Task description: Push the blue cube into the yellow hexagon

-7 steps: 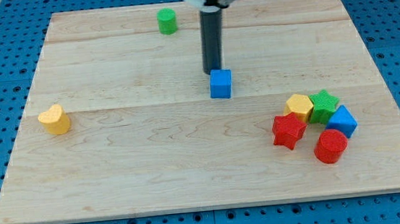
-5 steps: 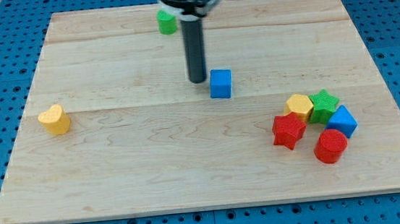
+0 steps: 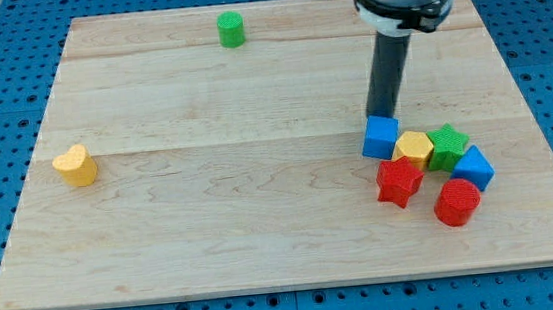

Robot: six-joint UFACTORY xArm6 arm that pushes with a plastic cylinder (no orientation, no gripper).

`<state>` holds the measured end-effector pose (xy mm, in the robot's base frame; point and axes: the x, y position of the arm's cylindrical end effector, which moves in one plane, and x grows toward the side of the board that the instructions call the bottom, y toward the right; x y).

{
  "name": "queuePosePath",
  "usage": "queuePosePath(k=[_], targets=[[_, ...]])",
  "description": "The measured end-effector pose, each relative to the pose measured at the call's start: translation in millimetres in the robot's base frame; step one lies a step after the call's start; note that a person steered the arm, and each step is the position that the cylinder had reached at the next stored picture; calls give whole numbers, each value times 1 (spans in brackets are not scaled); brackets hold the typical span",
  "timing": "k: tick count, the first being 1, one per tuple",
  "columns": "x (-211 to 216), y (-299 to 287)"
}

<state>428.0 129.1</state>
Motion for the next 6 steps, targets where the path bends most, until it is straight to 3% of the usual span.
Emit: queuePosePath(k=[2,6], targets=[[4,27],[7,-15]])
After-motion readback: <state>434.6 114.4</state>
